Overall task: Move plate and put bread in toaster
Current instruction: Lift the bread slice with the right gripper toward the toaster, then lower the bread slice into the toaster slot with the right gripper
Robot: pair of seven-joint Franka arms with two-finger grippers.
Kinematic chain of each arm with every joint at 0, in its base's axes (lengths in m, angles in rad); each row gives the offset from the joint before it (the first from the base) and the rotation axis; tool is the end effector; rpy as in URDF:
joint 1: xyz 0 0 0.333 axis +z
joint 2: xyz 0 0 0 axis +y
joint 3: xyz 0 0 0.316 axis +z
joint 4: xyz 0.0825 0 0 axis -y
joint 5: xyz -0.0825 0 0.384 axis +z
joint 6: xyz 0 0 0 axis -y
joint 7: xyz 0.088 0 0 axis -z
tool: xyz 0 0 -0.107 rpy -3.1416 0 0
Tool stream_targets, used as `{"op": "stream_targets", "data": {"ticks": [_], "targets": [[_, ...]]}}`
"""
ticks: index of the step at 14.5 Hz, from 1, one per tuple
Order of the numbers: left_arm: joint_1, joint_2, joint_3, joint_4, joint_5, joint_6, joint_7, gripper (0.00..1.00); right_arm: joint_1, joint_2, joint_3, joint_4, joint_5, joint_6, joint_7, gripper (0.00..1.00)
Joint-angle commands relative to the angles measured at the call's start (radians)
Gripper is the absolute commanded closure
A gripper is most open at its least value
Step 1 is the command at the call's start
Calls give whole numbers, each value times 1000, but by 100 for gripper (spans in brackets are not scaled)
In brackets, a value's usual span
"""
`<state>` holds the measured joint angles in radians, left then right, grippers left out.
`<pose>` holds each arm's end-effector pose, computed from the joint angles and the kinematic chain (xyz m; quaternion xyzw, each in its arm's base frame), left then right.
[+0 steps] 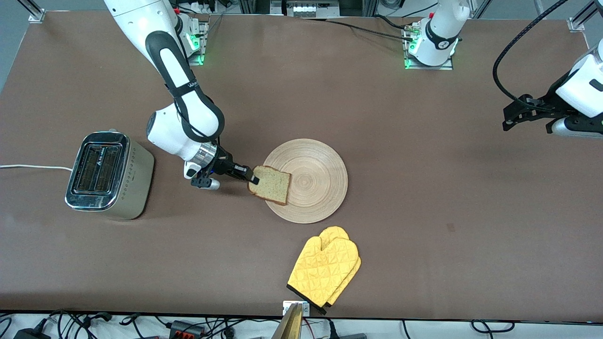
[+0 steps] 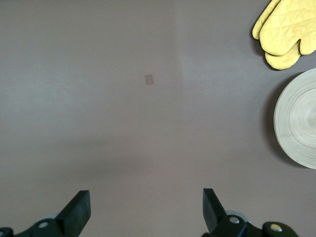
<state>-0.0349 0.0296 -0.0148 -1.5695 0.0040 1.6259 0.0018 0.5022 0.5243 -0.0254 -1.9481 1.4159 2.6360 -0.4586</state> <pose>0.5682 -0.0277 0.6134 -0.9996 0.0258 -0.0134 0.0015 0.5622 0.2630 0.2112 -0.9219 0.1388 -0.0617 0.3563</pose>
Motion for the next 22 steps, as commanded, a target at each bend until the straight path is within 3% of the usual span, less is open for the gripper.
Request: {"op": "stream_targets", "data": {"ticks": [1, 5, 10, 19, 22], "targets": [[0, 12, -4, 31, 21, -24, -10, 0, 13, -27, -10, 0, -36, 19, 14, 100], [0, 12, -4, 31, 21, -24, -11, 0, -7, -37, -31, 38, -283, -46, 133, 100], [0, 12, -4, 31, 21, -24, -11, 0, -10, -37, -172, 225, -682, -416, 340, 100], [1, 12, -4, 31, 19, -24, -11, 0, -1, -136, -405, 371, -1112, -931, 359, 100], [1, 12, -4, 31, 21, -24, -11, 0, 9, -130, -413, 524, -1343, -1103, 440, 100]]}}
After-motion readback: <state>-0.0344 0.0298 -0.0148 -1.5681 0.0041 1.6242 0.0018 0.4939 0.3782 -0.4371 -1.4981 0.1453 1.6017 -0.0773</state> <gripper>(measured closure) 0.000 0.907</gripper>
